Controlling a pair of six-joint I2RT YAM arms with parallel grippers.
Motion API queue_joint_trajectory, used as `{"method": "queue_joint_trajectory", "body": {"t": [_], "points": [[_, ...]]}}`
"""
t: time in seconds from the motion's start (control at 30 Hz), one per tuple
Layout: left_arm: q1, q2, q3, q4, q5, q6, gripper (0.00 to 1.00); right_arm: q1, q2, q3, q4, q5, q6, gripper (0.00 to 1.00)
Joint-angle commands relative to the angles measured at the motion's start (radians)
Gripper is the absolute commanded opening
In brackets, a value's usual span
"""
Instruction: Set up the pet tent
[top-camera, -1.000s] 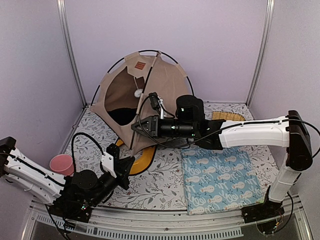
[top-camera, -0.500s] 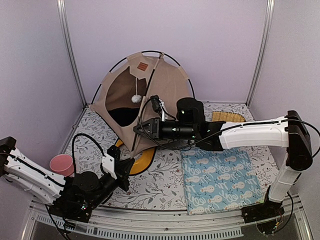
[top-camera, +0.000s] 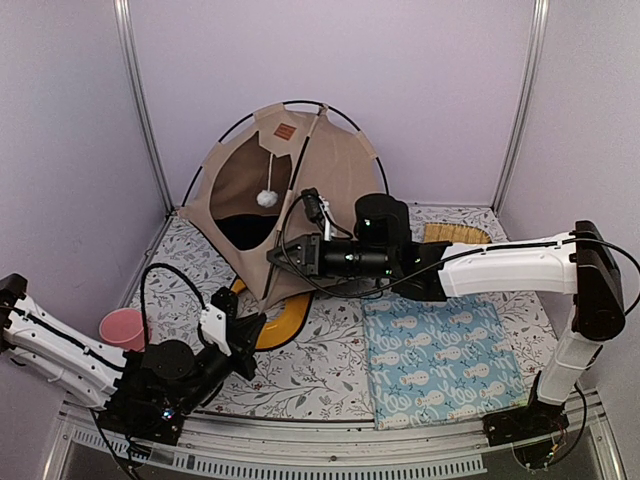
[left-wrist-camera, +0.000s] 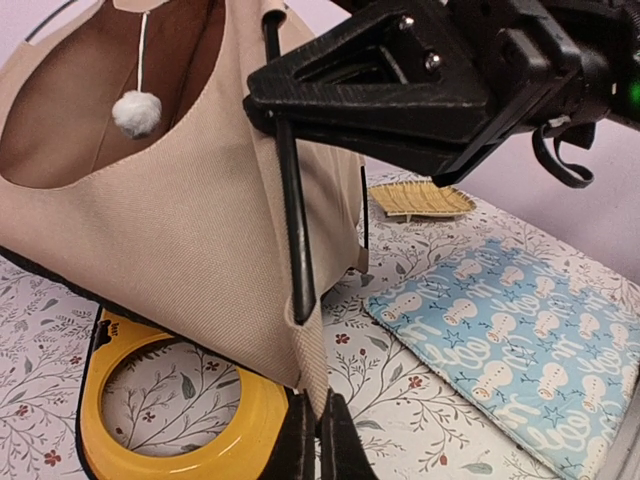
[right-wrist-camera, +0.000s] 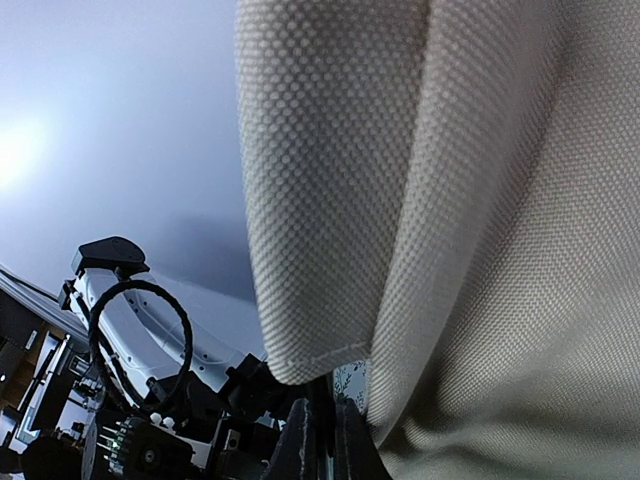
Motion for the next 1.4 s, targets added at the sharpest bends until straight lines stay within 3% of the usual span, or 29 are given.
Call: {"method": "queue_joint_trajectory", "body": {"t": [0.0,0.97,1.27,1.37], "points": [[-0.039,-0.013,0.016,-0.079,0.081,0.027,0.00,-0.058,-0.022,0.009,0.058,0.166,-0.006,0.00],[0.075,-0.025,0.099,-0.235,0.131,-0.092,0.00,-0.010,-0.009,-0.030,0.017,0.162,-0.021,0.00],[0.107,-0.035,0.138,-0.254,0.182,-0.086,0.00,0.001,-0.025,-0.056,-0.049,0.236,-0.072,0.00],[0.113,-0.031,0.150,-0.258,0.197,-0.078,0.06,0.002,-0.025,-0.064,-0.053,0.234,-0.079,0.00]]}}
